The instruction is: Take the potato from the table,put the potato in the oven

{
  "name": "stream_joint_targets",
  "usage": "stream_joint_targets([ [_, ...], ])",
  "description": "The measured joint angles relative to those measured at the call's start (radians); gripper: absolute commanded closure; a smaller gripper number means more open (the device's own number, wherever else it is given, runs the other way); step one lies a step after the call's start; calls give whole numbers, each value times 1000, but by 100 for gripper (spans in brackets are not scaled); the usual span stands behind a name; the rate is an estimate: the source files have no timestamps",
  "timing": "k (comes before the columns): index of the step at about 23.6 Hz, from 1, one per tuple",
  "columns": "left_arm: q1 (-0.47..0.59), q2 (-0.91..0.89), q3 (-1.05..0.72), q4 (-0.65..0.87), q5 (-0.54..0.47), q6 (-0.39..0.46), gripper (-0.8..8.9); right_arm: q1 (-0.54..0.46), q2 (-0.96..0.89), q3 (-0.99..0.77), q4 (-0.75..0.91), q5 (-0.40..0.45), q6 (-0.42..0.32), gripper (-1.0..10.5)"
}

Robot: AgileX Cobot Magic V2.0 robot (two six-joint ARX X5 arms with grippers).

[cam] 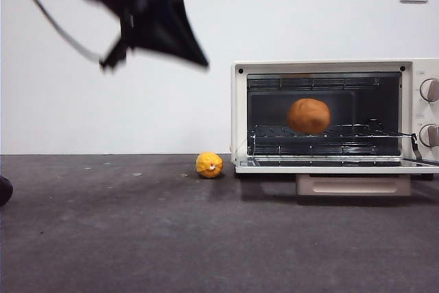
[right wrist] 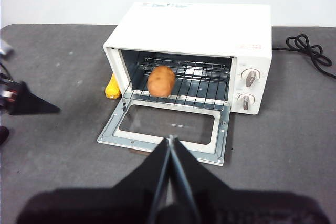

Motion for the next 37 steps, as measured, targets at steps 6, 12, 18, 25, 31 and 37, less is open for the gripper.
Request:
stream_joint_targets([
  [6,50,200,0,41,123,-89,821,0,0,0,0,0,-42,958],
  [12,60,327,0,148,184,-200,821,0,0,0,0,8,-55,958],
  [18,60,377,0,186,203,-276,821,1,0,0,0,36,-57,958],
  [25,60,394,0,212,211,-327,821,1,0,0,0,42,-59,958],
  [31,50,395,0,213,211,-348,821,1,0,0,0,43,-59,958],
  [37,15,433,2,247,212,-407,821,1,0,0,0,43,-59,958],
])
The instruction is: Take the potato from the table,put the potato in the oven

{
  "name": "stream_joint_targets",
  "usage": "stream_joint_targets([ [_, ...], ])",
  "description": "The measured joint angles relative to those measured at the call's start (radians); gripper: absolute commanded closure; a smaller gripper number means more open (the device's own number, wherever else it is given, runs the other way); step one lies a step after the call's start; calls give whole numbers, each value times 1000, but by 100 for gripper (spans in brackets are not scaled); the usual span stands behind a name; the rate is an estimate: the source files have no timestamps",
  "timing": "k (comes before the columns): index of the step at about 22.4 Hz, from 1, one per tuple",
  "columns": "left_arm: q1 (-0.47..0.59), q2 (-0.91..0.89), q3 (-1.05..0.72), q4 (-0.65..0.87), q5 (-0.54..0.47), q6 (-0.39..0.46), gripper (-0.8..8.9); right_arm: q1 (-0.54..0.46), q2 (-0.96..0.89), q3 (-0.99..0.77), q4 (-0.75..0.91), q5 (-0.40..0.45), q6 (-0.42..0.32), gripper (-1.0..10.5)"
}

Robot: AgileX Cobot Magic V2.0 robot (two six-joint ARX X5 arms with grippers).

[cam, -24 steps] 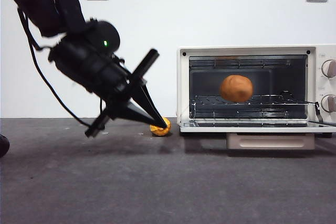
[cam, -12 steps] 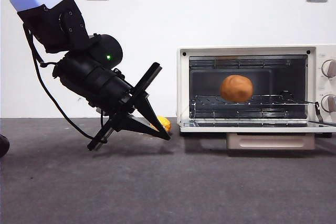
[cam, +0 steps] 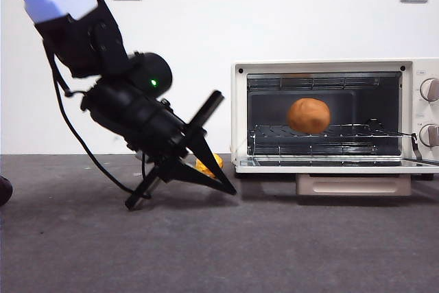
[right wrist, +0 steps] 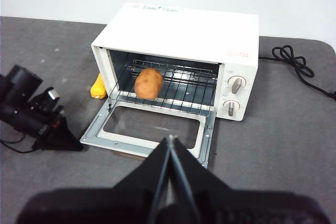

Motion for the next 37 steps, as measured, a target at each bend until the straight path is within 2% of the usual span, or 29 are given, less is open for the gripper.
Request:
stream_joint_targets([
  [8,-4,5,0,90,18,-117,821,0,0,0,0,-1,0,958],
  [27,-15,8,3,127,53,-217,821,0,0,0,0,-1,-7,958],
  [37,-13,10,119,129,73,-241,821,0,0,0,0,-3,-8,958],
])
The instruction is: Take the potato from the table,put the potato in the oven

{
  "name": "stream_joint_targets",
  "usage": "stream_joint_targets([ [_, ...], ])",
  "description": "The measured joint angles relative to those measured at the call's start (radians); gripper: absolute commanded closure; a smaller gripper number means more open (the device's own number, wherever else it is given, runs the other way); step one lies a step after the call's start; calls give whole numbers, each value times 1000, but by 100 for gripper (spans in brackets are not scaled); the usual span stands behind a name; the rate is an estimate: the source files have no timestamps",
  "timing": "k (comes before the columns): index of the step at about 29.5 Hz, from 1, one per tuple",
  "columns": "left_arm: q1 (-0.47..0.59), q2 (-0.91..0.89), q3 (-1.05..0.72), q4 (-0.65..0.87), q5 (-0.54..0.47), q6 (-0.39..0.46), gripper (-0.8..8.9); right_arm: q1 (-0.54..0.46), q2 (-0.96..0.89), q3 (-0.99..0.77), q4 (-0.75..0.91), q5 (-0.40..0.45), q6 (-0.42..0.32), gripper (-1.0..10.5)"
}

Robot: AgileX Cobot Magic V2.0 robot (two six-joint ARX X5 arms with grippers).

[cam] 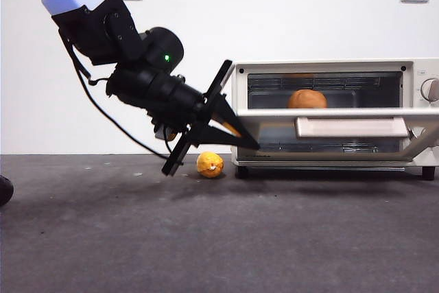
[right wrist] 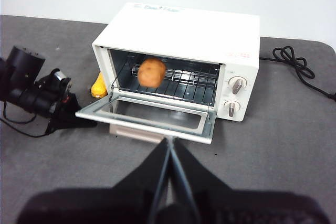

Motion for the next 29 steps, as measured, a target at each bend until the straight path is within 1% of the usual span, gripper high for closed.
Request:
stream_joint_targets([
  [4,1,0,33,-2,0,-5,821,0,0,0,0,-12,0,958],
  [16,24,0,170,3,0,-21,821,0,0,0,0,-13,0,958],
  [21,47,0,229,6,-29,-27,821,0,0,0,0,-13,0,958],
  [26,66,0,260,8,-31,-27,821,0,0,0,0,-12,1,945],
  [29,70,0,267,7,-15,-27,821,0,0,0,0,-11,1,945],
])
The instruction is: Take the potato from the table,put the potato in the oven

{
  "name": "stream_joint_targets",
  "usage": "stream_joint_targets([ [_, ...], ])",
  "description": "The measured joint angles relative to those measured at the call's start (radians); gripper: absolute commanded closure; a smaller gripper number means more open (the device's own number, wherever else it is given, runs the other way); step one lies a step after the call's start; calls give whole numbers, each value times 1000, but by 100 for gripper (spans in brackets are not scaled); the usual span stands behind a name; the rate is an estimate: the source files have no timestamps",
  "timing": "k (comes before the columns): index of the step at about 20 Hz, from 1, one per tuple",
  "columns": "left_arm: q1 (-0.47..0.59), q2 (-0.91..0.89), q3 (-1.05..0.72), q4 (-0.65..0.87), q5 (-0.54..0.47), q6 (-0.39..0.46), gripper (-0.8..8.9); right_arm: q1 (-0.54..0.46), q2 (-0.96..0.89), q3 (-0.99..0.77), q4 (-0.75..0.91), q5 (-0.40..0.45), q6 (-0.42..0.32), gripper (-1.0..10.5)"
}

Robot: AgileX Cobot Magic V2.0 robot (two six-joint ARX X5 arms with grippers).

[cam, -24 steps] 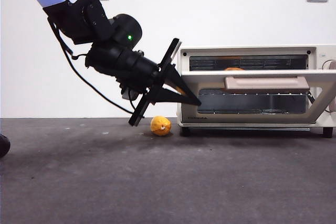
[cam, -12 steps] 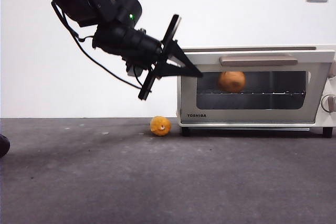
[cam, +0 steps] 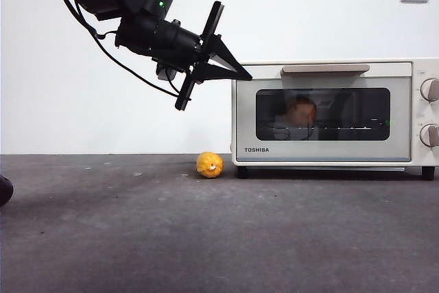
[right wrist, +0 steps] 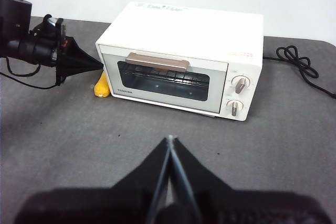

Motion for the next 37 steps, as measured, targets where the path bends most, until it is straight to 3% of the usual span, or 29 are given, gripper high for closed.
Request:
stream_joint_targets([
  [5,0,0,7,0,77,21,821,0,0,0,0,7,0,945],
  [9,-3,-28,8,-55,113,92,821,0,0,0,0,12,0,945],
  [14,-19,-158,8,-254,85,299,821,0,0,0,0,14,8,945],
  [22,-53,-426,13,-640,-124,740,821,0,0,0,0,14,11,945],
  [25,-64,-523,13,-685,-205,826,819,0,0,0,0,14,11,945],
  [32,-108,-737,13,-690,-473,874,818,0,0,0,0,14,11,945],
  [37,-175,-822,13,-776,-673,877,818,0,0,0,0,14,11,945],
])
